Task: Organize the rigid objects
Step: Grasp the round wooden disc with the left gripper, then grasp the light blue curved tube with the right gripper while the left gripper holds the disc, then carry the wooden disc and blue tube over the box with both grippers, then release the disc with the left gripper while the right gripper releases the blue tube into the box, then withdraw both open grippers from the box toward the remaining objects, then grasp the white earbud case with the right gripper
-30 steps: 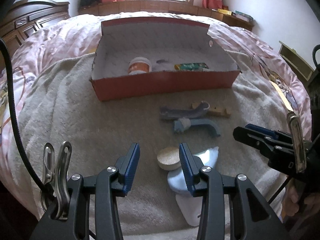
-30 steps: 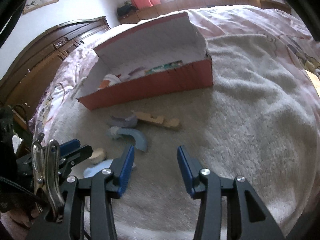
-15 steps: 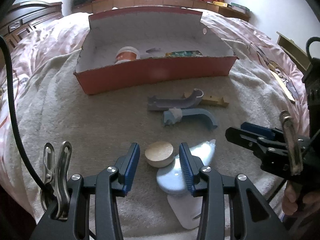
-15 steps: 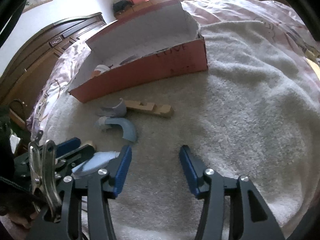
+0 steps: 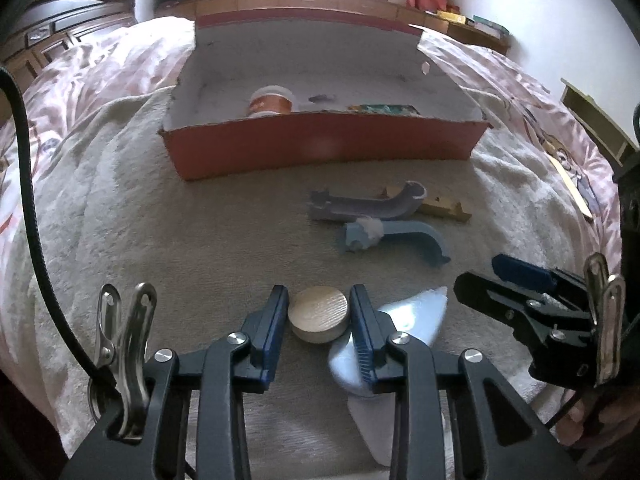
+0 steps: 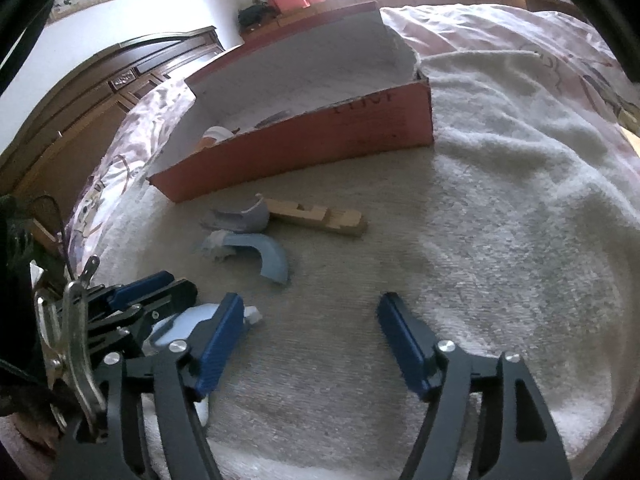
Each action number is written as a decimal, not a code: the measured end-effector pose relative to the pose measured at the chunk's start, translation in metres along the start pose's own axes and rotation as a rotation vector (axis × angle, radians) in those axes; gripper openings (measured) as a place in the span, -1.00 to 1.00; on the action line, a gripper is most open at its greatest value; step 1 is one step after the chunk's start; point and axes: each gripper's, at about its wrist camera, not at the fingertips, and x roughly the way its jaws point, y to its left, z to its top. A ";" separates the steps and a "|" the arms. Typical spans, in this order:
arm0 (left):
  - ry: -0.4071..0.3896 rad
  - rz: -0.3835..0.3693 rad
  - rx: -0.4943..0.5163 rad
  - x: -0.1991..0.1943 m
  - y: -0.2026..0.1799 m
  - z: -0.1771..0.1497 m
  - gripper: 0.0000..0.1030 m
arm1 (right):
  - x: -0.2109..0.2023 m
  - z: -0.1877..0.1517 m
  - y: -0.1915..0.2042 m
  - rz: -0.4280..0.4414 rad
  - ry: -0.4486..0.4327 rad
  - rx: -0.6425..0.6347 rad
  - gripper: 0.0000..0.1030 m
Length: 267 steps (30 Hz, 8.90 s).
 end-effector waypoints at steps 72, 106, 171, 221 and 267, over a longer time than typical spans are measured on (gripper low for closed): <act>-0.123 0.054 -0.181 -0.034 0.074 -0.008 -0.37 | -0.004 0.021 0.054 -0.138 -0.093 -0.060 0.41; -0.220 0.033 -0.027 -0.054 0.036 0.077 -0.37 | -0.035 0.080 0.049 -0.080 -0.205 -0.099 0.41; -0.143 0.030 -0.021 0.036 0.038 0.133 -0.37 | 0.051 0.142 0.029 -0.150 -0.159 -0.156 0.42; -0.164 0.021 0.011 -0.027 0.017 0.081 -0.37 | -0.013 0.086 0.036 -0.055 -0.147 -0.092 0.44; -0.050 0.100 -0.157 -0.052 0.071 -0.048 -0.37 | 0.002 -0.051 0.095 -0.056 0.150 -0.206 0.44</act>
